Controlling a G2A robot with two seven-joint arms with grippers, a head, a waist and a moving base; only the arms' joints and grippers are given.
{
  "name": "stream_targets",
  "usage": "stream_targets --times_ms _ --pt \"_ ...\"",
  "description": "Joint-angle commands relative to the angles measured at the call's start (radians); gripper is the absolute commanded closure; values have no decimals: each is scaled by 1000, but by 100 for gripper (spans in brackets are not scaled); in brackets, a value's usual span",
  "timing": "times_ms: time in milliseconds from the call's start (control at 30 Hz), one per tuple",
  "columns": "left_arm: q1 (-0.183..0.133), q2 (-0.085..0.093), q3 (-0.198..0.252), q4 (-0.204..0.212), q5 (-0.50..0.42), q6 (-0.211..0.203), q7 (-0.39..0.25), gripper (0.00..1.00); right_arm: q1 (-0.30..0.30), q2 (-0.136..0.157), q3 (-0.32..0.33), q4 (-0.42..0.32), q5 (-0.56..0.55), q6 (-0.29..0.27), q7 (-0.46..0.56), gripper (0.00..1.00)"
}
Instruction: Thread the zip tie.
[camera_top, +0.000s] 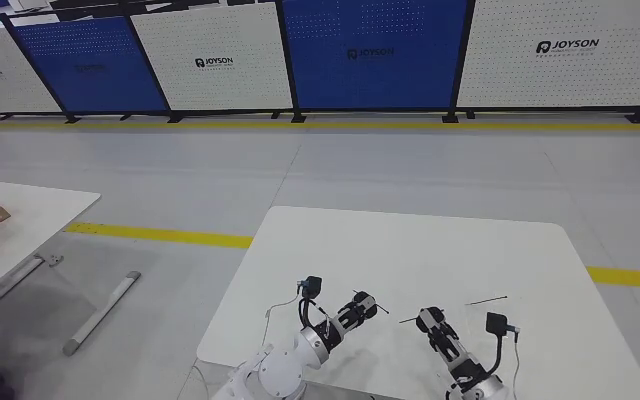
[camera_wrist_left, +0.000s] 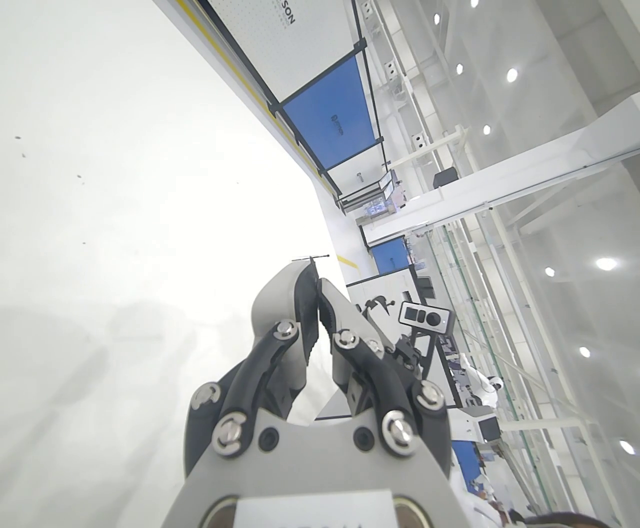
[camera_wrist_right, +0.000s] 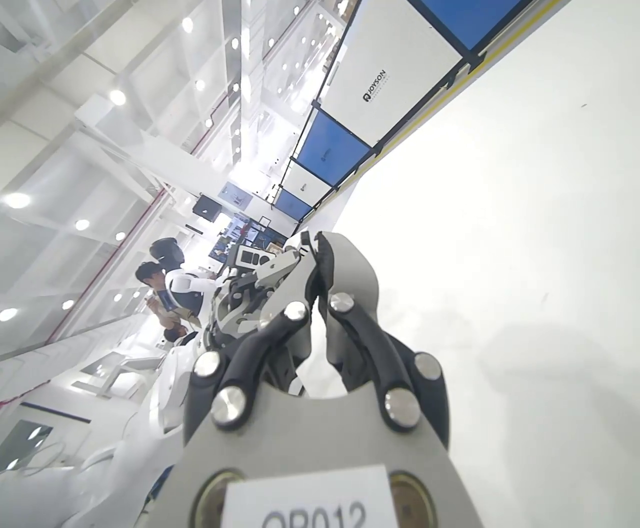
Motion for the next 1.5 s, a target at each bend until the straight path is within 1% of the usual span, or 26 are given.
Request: stream_targets --times_ms 0,200,300,367,533,633,933,1067,1267,1467 --pt "0 0 0 0 0 0 0 100 0 0 0 0 0 1 0 100" --pt "0 0 0 0 0 0 0 100 1 0 2 -1 -3 6 -5 100" --pt "0 0 0 0 0 0 0 100 -5 -7 -8 -6 -33 32 -52 100" --pt "0 0 0 0 0 0 0 100 -4 -13 -20 1 -40 33 -75 100" --pt "0 0 0 0 0 0 0 100 2 -33 -76 38 -110 41 -180 100" --pt "0 0 0 0 0 0 0 100 0 -43 -95 47 -141 43 -237 100" --pt "0 0 0 0 0 0 0 100 1 -43 -94 47 -140 45 -237 100" --pt "0 0 0 0 0 0 0 100 10 -53 -93 28 -125 116 -251 100" --pt "0 0 0 0 0 0 0 100 35 -71 -127 29 -121 183 -234 100" --pt "0 0 0 0 0 0 0 100 38 -73 -129 29 -119 189 -231 100"
